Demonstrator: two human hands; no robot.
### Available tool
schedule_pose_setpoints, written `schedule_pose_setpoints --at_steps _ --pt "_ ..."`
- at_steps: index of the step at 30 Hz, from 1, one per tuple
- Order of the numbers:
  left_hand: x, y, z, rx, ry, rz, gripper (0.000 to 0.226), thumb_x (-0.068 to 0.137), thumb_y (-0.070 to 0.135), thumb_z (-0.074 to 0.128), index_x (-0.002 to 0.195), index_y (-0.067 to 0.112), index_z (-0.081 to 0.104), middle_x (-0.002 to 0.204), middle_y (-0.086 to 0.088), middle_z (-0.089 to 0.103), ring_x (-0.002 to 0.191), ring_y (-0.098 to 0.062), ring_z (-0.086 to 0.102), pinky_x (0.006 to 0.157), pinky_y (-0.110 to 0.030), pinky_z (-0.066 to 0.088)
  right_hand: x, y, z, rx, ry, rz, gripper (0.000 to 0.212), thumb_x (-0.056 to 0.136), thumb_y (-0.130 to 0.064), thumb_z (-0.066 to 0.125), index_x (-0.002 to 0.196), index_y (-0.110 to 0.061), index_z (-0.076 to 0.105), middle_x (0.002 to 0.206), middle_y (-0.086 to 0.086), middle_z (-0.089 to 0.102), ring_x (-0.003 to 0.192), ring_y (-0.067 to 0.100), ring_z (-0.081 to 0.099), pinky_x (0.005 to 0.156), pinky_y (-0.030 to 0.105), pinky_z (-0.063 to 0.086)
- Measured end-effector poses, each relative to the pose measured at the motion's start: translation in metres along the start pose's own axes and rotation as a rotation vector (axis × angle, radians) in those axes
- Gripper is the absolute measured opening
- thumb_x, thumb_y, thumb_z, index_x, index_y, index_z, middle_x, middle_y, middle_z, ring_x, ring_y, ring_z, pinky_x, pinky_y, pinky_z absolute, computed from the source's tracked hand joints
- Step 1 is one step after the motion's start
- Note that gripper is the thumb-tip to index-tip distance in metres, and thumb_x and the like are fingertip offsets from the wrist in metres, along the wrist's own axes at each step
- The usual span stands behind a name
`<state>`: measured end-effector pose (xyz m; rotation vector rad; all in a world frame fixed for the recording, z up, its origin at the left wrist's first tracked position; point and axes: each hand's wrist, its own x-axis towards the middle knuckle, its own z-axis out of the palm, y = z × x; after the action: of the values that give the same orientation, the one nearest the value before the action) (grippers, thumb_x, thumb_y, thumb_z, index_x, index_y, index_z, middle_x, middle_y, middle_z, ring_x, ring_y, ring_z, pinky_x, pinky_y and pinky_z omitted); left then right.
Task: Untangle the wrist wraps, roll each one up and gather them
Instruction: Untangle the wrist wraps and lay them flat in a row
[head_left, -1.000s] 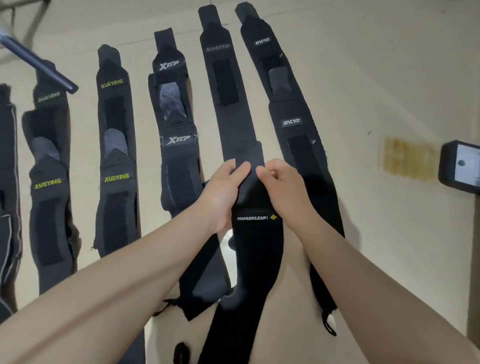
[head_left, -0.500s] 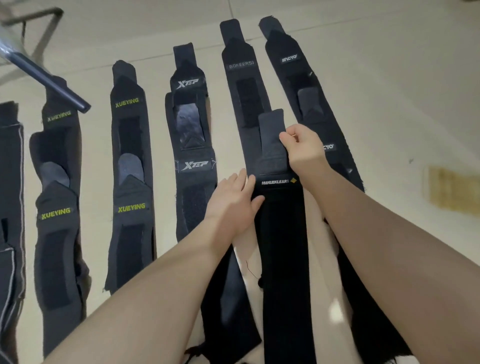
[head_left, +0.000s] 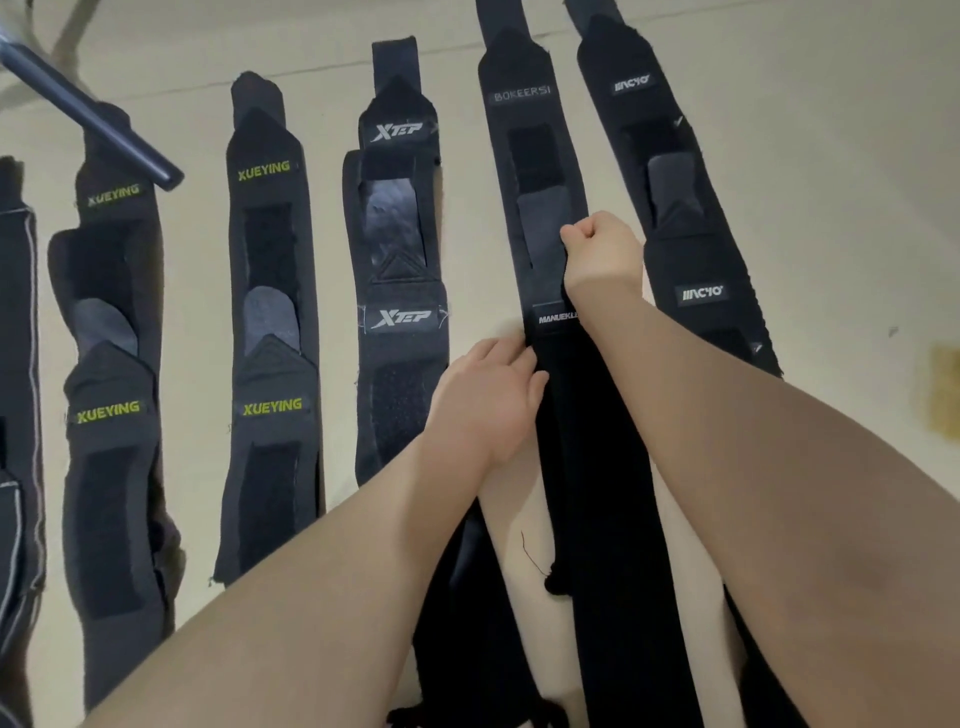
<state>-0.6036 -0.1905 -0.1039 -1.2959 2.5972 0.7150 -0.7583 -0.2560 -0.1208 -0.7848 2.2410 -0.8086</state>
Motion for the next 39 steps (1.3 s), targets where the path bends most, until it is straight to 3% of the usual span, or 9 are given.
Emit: schedule_pose_setpoints --at_steps 3,7,13,16,18,21,23,28,39 --pt "0.001 0.002 0.002 0.016 0.007 -0.013 0.067 0.09 0.056 0.023 0.13 0.009 0.049 0.146 -0.004 0.039 0.129 -0.024 0.037 0.103 -0.035 0.03 -0.002 -0.003 0.009 -0.185 0.05 -0.02 0.019 0.101 -0.028 0.038 0.099 -0.014 0.052 0.1 0.001 0.055 0.081 0.02 0.047 0.069 0.031 0.036" --pt "0.0 0.01 0.006 0.03 0.006 -0.054 0.059 0.093 0.043 0.05 0.138 0.007 0.038 0.152 -0.005 0.028 0.134 -0.023 0.029 0.107 -0.034 0.028 -0.007 0.0 0.006 -0.246 0.102 -0.089 0.026 0.099 -0.026 0.044 0.12 -0.011 0.043 0.124 0.007 0.047 0.102 0.025 0.051 0.076 0.037 0.04" --pt "-0.003 0.014 0.006 0.078 0.144 -0.045 0.062 0.076 0.035 0.075 0.122 0.0 0.055 0.136 -0.013 0.051 0.122 -0.026 0.051 0.095 -0.031 0.045 -0.03 0.055 0.003 -0.726 0.258 -0.832 0.033 0.086 -0.024 0.048 0.111 -0.012 0.066 0.113 0.005 0.064 0.093 0.025 0.061 0.069 0.034 0.048" --pt "-0.004 0.021 0.006 0.054 0.035 -0.112 0.055 0.094 0.041 0.048 0.137 0.009 0.036 0.15 -0.003 0.028 0.137 -0.018 0.026 0.103 -0.028 0.032 -0.035 0.053 0.006 -0.805 0.188 -0.73 0.041 0.088 -0.034 0.043 0.115 -0.016 0.066 0.115 0.001 0.066 0.096 0.024 0.064 0.065 0.031 0.047" --pt "-0.002 0.029 -0.002 0.05 -0.001 -0.201 0.048 0.095 0.043 0.047 0.129 0.009 0.042 0.137 -0.002 0.038 0.127 -0.016 0.035 0.095 -0.028 0.037 -0.038 0.043 0.003 -0.909 0.108 -0.63 0.043 0.09 -0.039 0.046 0.126 -0.019 0.06 0.127 0.002 0.061 0.112 0.026 0.058 0.075 0.033 0.047" --pt "-0.009 0.047 -0.015 0.052 -0.109 -0.343 0.047 0.094 0.044 0.048 0.122 0.006 0.044 0.123 -0.005 0.046 0.114 -0.021 0.049 0.081 -0.031 0.041 -0.034 0.031 -0.013 -0.803 -0.256 -0.399 0.054 0.1 -0.037 0.028 0.151 -0.033 0.009 0.16 0.0 0.003 0.146 0.025 0.003 0.112 0.044 0.019" --pt "-0.026 0.057 -0.014 0.076 -0.046 -0.319 0.043 0.095 0.042 0.048 0.12 0.008 0.043 0.119 -0.006 0.048 0.106 -0.021 0.054 0.075 -0.029 0.042 -0.046 0.028 -0.034 -0.589 -0.41 -0.28 0.054 0.101 -0.033 0.024 0.151 -0.033 0.001 0.16 0.002 -0.008 0.146 0.024 -0.007 0.117 0.043 0.007" --pt "-0.093 0.076 0.017 -0.355 -0.018 -0.353 0.032 0.098 0.022 0.042 0.128 0.01 0.04 0.109 -0.005 0.058 0.095 -0.018 0.059 0.075 -0.026 0.045 -0.136 0.066 -0.08 -0.174 -0.01 -0.206 0.029 0.101 -0.015 0.033 0.121 -0.008 0.053 0.12 0.009 0.055 0.105 0.024 0.055 0.09 0.037 0.046" --pt "-0.157 0.096 0.04 -0.925 -0.093 -0.667 0.022 0.095 0.021 0.042 0.116 0.025 0.04 0.105 0.001 0.054 0.094 -0.017 0.054 0.075 -0.027 0.045 -0.26 0.171 -0.106 0.087 -0.453 0.496 0.035 0.092 -0.039 0.052 0.106 -0.007 0.06 0.1 0.006 0.065 0.088 0.018 0.061 0.082 0.031 0.05"
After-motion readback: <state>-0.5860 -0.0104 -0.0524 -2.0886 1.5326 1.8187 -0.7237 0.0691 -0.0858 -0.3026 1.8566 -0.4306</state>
